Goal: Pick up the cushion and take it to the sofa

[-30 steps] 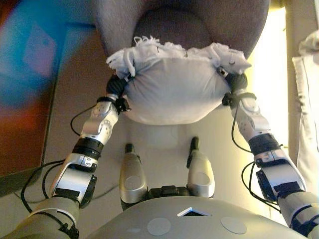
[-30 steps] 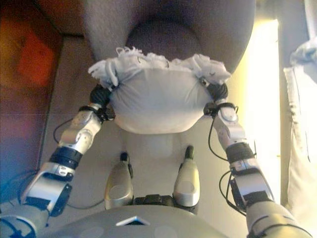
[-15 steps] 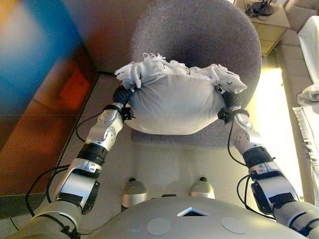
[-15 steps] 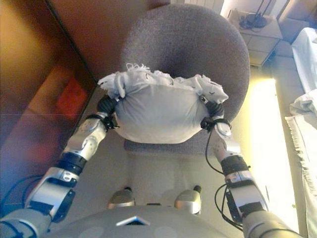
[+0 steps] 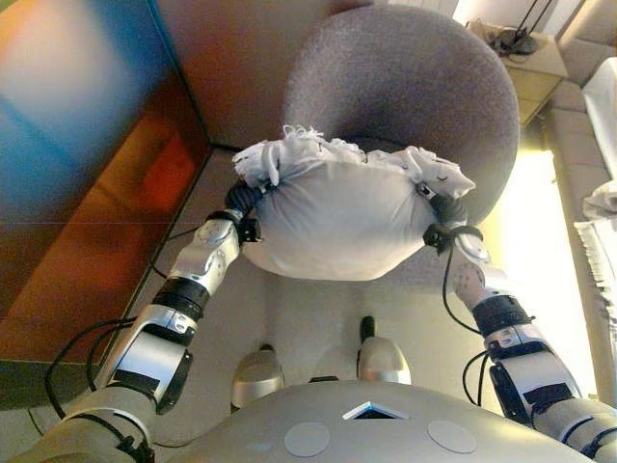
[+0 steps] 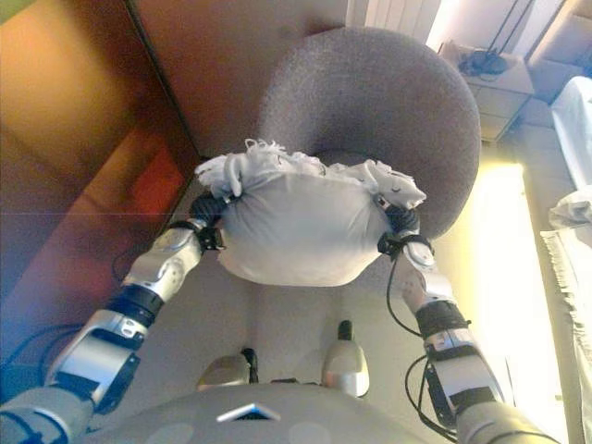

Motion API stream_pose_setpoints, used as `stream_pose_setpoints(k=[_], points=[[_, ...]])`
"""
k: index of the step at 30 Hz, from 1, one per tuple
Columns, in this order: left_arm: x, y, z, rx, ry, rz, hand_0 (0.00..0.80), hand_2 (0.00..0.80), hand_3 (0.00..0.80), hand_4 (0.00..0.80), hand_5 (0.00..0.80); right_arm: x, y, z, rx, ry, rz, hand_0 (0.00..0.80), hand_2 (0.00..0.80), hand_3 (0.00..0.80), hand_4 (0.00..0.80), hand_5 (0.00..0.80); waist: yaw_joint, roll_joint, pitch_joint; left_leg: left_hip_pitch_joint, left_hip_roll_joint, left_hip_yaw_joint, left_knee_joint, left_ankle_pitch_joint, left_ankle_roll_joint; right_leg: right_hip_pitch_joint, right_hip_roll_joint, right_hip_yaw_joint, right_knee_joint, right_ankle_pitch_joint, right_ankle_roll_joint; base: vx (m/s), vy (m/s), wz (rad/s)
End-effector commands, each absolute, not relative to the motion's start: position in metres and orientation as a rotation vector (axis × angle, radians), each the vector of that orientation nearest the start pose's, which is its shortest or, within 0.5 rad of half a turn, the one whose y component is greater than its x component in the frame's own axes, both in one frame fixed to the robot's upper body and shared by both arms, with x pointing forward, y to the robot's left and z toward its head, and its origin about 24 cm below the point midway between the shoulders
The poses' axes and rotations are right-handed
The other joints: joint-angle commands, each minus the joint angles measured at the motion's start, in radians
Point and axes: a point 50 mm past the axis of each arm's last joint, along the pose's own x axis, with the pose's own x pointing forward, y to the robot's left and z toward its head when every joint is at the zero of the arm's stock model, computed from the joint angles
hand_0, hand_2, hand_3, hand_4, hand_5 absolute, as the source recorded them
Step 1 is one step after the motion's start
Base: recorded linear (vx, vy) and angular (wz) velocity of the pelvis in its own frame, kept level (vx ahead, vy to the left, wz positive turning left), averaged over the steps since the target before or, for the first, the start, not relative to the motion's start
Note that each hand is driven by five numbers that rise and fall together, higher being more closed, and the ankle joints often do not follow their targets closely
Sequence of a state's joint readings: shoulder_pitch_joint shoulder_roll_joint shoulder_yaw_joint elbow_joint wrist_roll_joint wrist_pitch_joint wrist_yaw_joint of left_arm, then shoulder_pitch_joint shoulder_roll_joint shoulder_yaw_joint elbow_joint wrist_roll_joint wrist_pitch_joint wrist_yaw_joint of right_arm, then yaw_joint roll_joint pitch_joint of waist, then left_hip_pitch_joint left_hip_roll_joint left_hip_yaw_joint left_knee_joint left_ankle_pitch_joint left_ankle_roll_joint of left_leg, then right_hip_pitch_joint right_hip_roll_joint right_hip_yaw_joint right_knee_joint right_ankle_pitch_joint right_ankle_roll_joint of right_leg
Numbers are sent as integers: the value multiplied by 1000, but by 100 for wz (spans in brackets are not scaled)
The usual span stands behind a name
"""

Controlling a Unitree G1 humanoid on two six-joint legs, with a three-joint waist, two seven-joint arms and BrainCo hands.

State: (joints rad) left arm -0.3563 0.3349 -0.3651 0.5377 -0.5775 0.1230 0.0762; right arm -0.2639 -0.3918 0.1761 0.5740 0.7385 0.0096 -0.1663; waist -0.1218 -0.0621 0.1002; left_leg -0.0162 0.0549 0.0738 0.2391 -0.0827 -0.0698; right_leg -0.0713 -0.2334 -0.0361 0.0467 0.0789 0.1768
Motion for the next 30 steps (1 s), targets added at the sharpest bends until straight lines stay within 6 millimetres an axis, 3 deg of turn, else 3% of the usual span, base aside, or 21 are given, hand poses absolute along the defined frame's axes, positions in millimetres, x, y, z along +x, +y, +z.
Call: stream_pose_setpoints(k=[1, 4, 6, 7, 9, 11, 13, 17, 21, 25, 28, 30], points=[[320, 125, 36, -113, 209, -268, 800, 800, 800, 800, 800, 316, -215, 42, 316, 125, -103, 800, 800, 800, 800, 800, -4, -18, -52, 183, -19, -3, -48, -184, 51, -148, 17, 73, -9, 174, 44, 358, -136, 56], [317, 129, 33, -139, 220, -245, 800, 800, 800, 800, 800, 315, -213, 45, 296, 129, -88, 800, 800, 800, 800, 800, -19, -10, -69, 205, 29, -1, -17, -174, 28, -155, 41, 93, 59, 111, 36, 355, -113, 8], [315, 135, 30, -147, 224, -221, 800, 800, 800, 800, 800, 313, -209, 45, 294, 135, -71, 800, 800, 800, 800, 800, -26, 7, -80, 220, 79, -11, 6, -94, -8, -159, 72, 92, 96, 69, 14, 274, -104, -12], [314, 141, 31, -158, 217, -208, 800, 800, 800, 800, 800, 312, -208, 45, 295, 136, -58, 800, 800, 800, 800, 800, -27, 10, -85, 205, 112, -11, 81, -4, -28, -148, 92, 84, 102, 51, -11, 233, -142, -14], [313, 144, 33, -165, 202, -194, 800, 800, 800, 800, 800, 309, -207, 44, 287, 135, -48, 800, 800, 800, 800, 800, -28, 6, -88, 165, 132, 0, 189, 59, -35, -129, 106, 63, 102, 36, -46, 233, -161, -4], [312, 146, 33, -174, 191, -178, 800, 800, 800, 800, 800, 306, -208, 41, 276, 139, -38, 800, 800, 800, 800, 800, -27, -1, -90, 123, 135, 19, 281, 76, -29, -111, 111, 39, 106, 19, -74, 216, -134, 14], [312, 143, 34, -185, 185, -175, 800, 800, 800, 800, 800, 304, -210, 36, 265, 145, -39, 800, 800, 800, 800, 800, -19, -2, -87, 79, 156, 43, 283, 84, -25, -82, 116, 12, 110, -6, -89, 180, -48, 20], [313, 134, 36, -183, 187, -208, 800, 800, 800, 800, 800, 307, -216, 40, 246, 138, -63, 800, 800, 800, 800, 800, 13, 20, -72, 63, 160, 67, 89, 80, -30, -21, 106, -49, 109, -56, -70, 142, 102, 35], [315, 123, 36, -186, 202, -255, 800, 800, 800, 800, 800, 305, -224, 40, 267, 142, -105, 800, 800, 800, 800, 800, 29, 39, -62, 66, 136, 102, -75, 58, -33, 35, 77, -111, 114, -91, -43, 135, 137, 50], [313, 116, 33, -150, 217, -266, 800, 800, 800, 800, 800, 299, -217, 30, 304, 164, -124, 800, 800, 800, 800, 800, 69, 53, -53, 44, 97, 57, -232, 127, -45, 93, 88, -129, 90, -114, -34, 216, 168, 35], [315, 118, 36, -135, 201, -274, 800, 800, 800, 800, 800, 300, -210, 27, 313, 160, -129, 800, 800, 800, 800, 800, 123, 52, -35, -75, 91, 27, -237, 197, -59, 177, 94, -108, 66, -157, -34, 220, 195, 6], [317, 124, 39, -131, 190, -285, 800, 800, 800, 800, 800, 302, -209, 26, 320, 156, -137, 800, 800, 800, 800, 800, 129, 52, -30, -104, 99, 74, -188, 185, -49, 185, 76, -124, 87, -178, -31, 149, 202, 3]])
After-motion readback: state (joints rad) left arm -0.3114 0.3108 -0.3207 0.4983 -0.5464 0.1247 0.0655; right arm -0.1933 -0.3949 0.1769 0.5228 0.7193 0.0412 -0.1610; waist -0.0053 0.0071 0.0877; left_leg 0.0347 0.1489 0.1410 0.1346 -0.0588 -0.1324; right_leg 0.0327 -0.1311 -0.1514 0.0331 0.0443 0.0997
